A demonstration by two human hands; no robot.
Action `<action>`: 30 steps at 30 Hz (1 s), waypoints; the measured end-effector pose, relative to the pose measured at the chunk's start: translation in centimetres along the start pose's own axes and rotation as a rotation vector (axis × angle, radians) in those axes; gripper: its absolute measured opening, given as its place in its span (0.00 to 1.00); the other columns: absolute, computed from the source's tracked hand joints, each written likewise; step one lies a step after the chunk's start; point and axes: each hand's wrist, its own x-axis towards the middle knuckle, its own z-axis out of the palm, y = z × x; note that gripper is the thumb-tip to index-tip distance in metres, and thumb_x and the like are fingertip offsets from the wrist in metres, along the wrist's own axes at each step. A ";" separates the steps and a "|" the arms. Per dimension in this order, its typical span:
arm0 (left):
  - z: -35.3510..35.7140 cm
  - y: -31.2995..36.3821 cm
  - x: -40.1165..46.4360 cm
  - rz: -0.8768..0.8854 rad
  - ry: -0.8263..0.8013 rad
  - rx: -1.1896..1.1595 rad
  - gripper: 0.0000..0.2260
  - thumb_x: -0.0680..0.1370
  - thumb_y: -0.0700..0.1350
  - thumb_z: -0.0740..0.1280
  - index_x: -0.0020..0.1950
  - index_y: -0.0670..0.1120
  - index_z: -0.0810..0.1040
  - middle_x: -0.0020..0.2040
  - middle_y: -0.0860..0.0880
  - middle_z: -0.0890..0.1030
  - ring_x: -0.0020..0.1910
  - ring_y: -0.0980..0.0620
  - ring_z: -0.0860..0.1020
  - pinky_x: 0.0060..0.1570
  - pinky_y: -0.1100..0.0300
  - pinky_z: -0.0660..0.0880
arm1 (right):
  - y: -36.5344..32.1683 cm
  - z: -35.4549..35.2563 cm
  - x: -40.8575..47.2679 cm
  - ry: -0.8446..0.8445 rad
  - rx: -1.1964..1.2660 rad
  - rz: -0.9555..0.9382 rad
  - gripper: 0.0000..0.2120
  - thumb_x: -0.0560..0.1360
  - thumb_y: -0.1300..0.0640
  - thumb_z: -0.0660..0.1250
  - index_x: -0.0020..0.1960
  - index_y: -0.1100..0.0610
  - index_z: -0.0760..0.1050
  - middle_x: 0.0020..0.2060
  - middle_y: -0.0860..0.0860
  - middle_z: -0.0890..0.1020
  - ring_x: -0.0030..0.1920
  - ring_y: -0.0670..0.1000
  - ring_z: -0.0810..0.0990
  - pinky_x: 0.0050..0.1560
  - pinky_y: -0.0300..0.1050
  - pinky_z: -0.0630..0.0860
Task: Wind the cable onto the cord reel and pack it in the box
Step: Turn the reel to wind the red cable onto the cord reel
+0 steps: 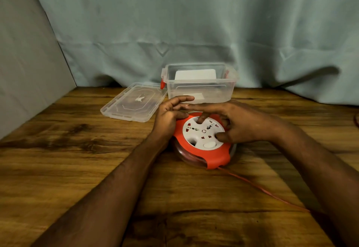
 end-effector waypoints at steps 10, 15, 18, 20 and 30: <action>0.0 0.1 0.1 -0.017 0.010 -0.001 0.23 0.73 0.25 0.60 0.63 0.39 0.80 0.52 0.37 0.85 0.49 0.40 0.84 0.48 0.51 0.82 | 0.5 0.1 0.0 0.075 -0.026 0.023 0.44 0.65 0.44 0.81 0.74 0.30 0.63 0.55 0.36 0.81 0.50 0.40 0.78 0.48 0.48 0.80; 0.0 0.2 0.2 -0.028 0.019 -0.021 0.23 0.72 0.24 0.59 0.63 0.39 0.80 0.53 0.37 0.85 0.51 0.42 0.85 0.48 0.53 0.83 | 0.4 0.8 0.3 0.091 -0.056 0.066 0.30 0.64 0.36 0.80 0.61 0.36 0.70 0.46 0.40 0.81 0.46 0.42 0.79 0.41 0.48 0.79; 0.1 0.2 0.2 -0.025 0.024 -0.025 0.23 0.72 0.24 0.59 0.63 0.38 0.79 0.54 0.36 0.85 0.52 0.41 0.84 0.50 0.52 0.83 | -0.1 1.2 0.5 0.132 -0.125 0.061 0.22 0.64 0.33 0.78 0.46 0.44 0.74 0.37 0.41 0.80 0.37 0.41 0.77 0.34 0.43 0.70; 0.0 0.1 0.2 -0.021 0.026 -0.015 0.23 0.72 0.25 0.59 0.62 0.39 0.80 0.54 0.37 0.85 0.53 0.41 0.85 0.51 0.53 0.83 | -0.3 1.6 0.6 0.160 -0.152 0.060 0.23 0.65 0.31 0.75 0.37 0.49 0.73 0.31 0.44 0.78 0.32 0.43 0.74 0.32 0.43 0.66; -0.1 0.1 0.2 -0.025 0.041 -0.033 0.24 0.72 0.24 0.58 0.65 0.38 0.78 0.54 0.36 0.85 0.51 0.42 0.85 0.51 0.52 0.82 | -0.7 2.1 0.7 0.304 -0.075 -0.037 0.16 0.72 0.42 0.77 0.36 0.49 0.74 0.27 0.39 0.77 0.31 0.41 0.75 0.34 0.41 0.69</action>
